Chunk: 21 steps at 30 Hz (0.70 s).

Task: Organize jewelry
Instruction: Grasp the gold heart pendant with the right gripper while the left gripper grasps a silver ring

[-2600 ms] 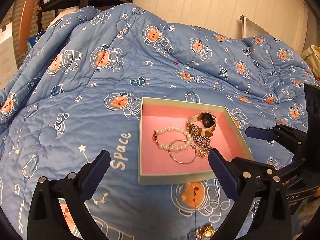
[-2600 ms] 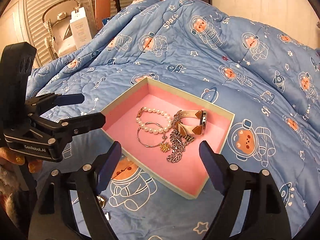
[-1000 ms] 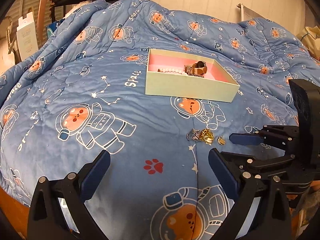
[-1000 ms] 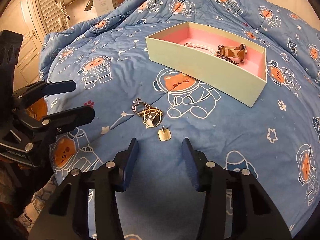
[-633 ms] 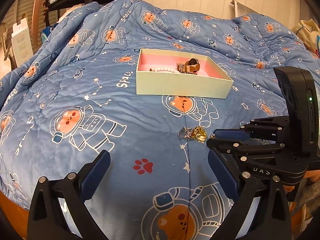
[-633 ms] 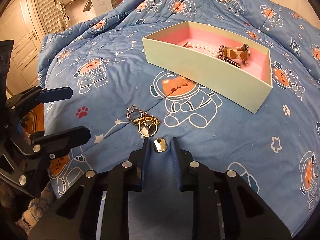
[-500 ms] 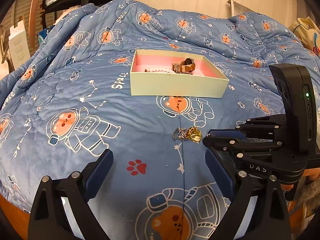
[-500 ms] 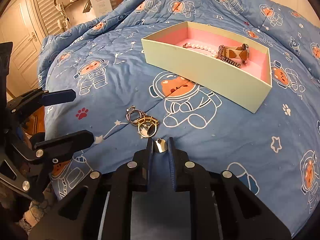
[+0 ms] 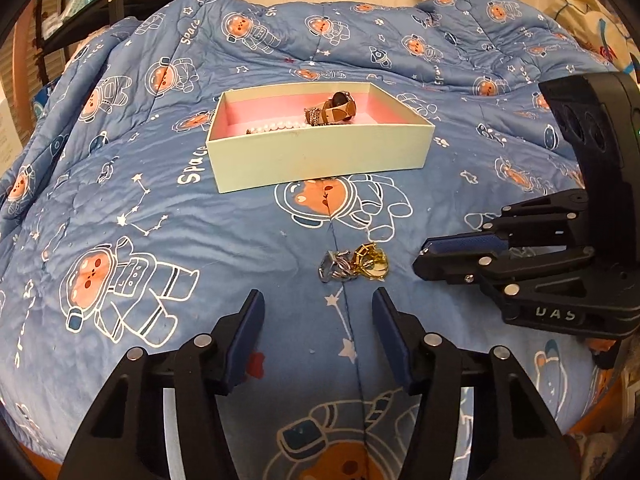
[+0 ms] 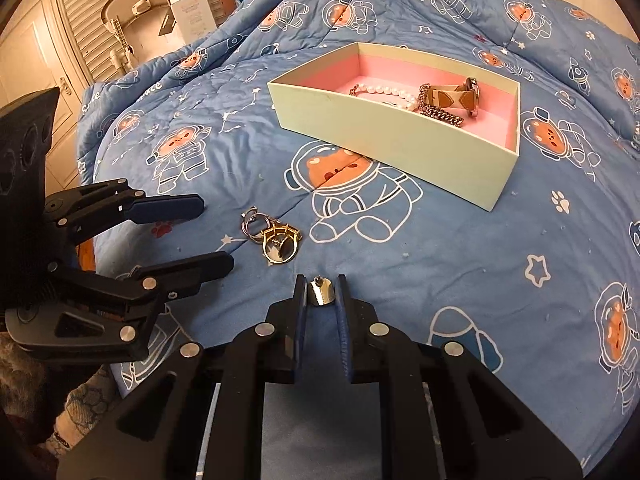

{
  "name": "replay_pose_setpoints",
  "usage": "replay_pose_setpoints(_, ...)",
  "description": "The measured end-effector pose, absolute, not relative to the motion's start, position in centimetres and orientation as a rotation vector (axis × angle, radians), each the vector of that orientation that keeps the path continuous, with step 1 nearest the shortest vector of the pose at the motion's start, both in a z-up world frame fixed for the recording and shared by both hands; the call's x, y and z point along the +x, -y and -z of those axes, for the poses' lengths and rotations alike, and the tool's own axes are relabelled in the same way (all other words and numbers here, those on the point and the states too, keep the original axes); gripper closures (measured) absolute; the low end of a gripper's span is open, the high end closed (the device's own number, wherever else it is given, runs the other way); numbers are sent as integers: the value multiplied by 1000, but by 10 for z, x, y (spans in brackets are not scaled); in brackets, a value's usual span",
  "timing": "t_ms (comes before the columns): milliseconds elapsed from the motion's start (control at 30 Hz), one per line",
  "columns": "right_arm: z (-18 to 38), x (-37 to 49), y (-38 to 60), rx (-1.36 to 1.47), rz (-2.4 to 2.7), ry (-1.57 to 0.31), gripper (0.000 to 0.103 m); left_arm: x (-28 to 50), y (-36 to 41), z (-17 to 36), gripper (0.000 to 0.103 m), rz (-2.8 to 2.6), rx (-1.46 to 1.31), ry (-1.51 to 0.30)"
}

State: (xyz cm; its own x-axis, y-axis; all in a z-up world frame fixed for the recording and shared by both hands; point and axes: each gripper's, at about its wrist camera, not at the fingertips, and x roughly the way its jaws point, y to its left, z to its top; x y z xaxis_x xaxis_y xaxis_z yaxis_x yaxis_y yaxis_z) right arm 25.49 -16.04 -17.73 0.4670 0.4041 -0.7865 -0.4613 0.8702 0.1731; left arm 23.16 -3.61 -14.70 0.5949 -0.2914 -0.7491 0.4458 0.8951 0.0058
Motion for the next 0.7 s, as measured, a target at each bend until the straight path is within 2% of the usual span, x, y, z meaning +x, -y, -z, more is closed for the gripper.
replay_pose_setpoints(300,179,256,159,-63,-530,-952,88,250,48,158,50,614,408,-789)
replay_pose_setpoints(400,179,256,160,-60,-531,-954,88,253,57,159,62,672,457,-769)
replay_pose_setpoints(467,180,256,161,-58,-530,-957,88,251,63,159,74,708,491,-759)
replay_pose_setpoints(600,181,258,161,-50,-531,-961,88,248,62,160,83,722,475,-754)
replay_pose_setpoints(700,181,258,161,-52,-531,-962,88,247,57,160,83,719,437,-759)
